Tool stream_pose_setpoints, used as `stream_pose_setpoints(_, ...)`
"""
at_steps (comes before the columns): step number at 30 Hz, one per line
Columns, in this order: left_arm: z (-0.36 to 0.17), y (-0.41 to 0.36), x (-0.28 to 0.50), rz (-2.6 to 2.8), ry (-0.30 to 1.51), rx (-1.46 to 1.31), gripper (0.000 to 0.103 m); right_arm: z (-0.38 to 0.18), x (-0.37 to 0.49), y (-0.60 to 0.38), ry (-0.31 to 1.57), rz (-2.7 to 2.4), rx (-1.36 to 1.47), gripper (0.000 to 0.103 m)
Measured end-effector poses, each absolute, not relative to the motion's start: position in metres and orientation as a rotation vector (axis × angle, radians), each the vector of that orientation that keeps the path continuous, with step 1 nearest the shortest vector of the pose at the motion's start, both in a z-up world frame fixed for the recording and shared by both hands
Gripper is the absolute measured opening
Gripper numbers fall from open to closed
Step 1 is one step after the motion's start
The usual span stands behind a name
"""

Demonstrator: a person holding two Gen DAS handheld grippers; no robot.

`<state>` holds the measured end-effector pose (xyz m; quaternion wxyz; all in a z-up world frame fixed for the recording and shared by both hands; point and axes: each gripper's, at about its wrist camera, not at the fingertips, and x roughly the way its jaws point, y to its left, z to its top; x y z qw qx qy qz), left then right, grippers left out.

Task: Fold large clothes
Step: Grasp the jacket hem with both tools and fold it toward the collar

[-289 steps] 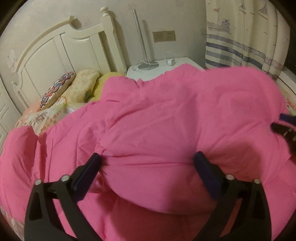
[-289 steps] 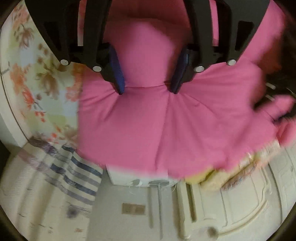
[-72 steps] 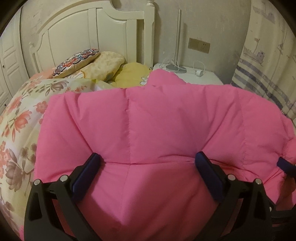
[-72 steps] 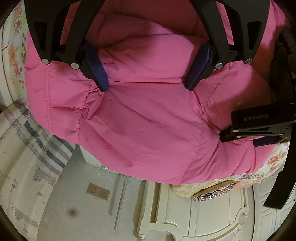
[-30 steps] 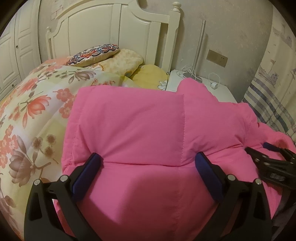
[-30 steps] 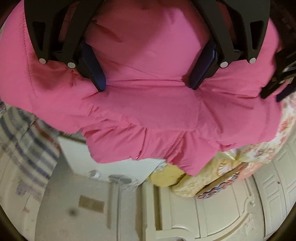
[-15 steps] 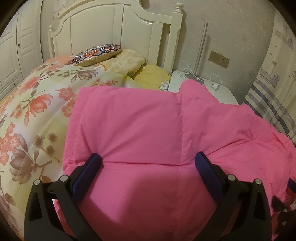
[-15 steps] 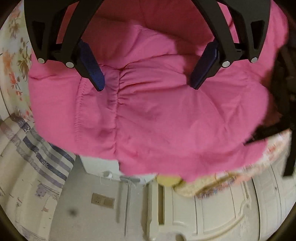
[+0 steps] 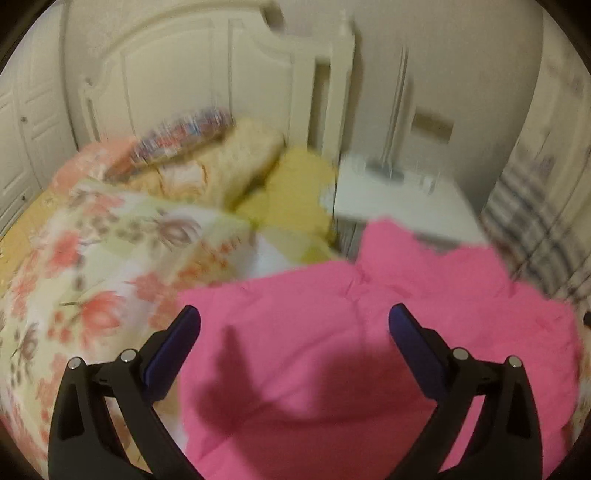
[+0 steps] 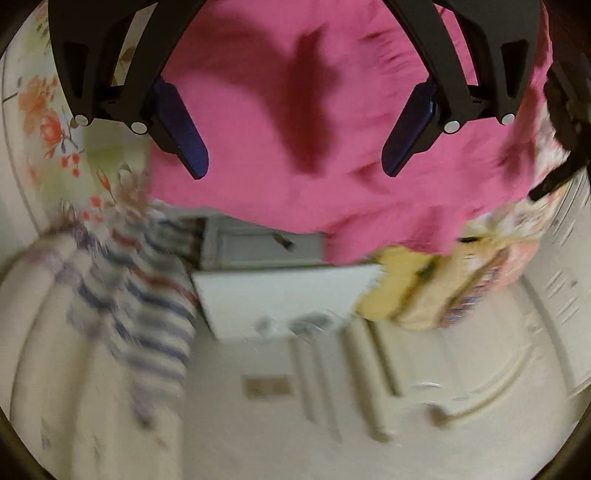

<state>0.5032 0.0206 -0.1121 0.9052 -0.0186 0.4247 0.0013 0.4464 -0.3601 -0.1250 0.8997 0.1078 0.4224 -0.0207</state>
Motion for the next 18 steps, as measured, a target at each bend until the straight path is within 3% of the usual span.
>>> stream_pose_setpoints(4,-0.154,0.006,0.523,0.038,0.918,0.084,0.101,-0.172,0.477,-0.378,0.966,-0.079,0.227,0.09)
stream_pose_setpoints(7,-0.161,-0.001,0.52,0.059,0.884,0.125,0.101,-0.192,0.483,-0.363,0.997,-0.084,0.124,0.098)
stream_pose_setpoints(18,-0.169,-0.005,0.519,0.077,0.844,0.132,0.101,-0.211,0.485,-0.362,0.986,-0.088,0.123,0.099)
